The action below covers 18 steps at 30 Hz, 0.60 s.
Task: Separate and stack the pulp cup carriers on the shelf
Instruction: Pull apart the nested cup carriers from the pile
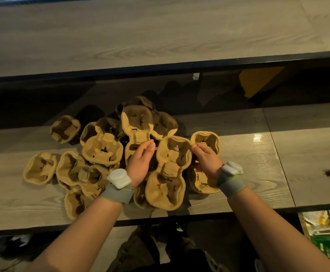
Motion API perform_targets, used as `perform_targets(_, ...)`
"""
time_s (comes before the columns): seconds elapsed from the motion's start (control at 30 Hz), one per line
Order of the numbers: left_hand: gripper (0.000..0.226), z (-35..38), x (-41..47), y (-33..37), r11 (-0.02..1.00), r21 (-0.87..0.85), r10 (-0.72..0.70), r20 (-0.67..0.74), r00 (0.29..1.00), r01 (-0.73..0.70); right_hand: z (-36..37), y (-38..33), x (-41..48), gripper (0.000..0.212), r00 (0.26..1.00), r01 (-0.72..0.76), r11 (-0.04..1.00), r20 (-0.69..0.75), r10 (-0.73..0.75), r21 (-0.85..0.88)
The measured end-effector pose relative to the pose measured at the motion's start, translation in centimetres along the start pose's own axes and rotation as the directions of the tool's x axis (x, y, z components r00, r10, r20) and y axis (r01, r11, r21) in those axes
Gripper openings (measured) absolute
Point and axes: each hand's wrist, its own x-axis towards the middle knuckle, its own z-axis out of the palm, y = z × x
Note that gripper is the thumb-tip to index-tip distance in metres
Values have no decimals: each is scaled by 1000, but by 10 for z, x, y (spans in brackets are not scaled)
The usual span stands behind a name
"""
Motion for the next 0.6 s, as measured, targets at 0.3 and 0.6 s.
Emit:
perform_targets(0.3, 77, 29, -3, 27, 940, -330, 7, 256, 967, 81, -45, -30, -9, 30, 991, 98, 995, -98, -95, 29)
perform_targets(0.6, 60, 102, 19, 24, 878, -432, -91, 274, 957, 207, -82, -2, 20, 33, 946, 44, 984, -310, -97, -174)
